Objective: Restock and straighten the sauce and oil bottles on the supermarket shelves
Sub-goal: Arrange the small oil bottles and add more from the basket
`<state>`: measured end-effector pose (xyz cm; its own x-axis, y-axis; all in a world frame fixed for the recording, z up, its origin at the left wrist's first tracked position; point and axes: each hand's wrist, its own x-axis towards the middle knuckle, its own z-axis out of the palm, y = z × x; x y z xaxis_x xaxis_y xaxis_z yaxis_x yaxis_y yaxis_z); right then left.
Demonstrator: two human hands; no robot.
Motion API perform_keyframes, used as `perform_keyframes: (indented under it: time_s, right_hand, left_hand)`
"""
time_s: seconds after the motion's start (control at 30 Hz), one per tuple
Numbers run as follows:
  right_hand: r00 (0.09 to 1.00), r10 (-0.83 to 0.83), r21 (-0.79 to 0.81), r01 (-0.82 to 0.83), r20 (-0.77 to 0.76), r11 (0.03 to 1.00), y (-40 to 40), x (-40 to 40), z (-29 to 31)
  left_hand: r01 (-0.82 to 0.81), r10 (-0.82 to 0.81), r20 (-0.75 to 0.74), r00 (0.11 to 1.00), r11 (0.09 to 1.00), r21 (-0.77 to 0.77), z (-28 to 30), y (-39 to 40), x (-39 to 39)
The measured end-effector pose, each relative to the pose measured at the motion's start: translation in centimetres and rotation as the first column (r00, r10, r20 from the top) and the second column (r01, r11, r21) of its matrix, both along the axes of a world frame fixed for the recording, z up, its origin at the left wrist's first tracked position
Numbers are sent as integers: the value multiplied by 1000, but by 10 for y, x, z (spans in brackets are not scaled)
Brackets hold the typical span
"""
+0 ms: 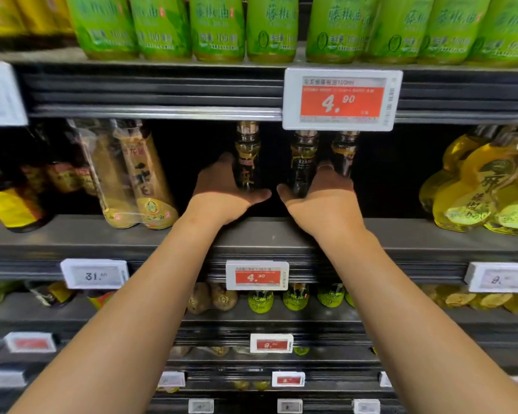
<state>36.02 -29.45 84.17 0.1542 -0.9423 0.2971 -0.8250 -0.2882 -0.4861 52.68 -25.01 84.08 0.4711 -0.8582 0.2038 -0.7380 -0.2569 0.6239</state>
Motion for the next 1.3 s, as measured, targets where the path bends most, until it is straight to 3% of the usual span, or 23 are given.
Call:
perform_keyframes:
  time_s: [0.23,0.53,0.73,1.3]
  right_hand:
    - [999,-7,71,9,-34,997,-10,15,5]
    - [974,207,160,-219,92,962,-17,10,5]
    - [984,178,110,-178,7,978,-16,15,1]
    - [976,215,155,-219,44,963,-8,1,12]
  left_hand:
    - [2,0,41,999,1000,-29,-13,0,1]
    - [47,-45,30,999,997,-55,-16,-6,4]
    - [53,-49,66,997,997,-60,-18,-7,6]
    - [45,-41,59,997,997,-70,-18,-8,2]
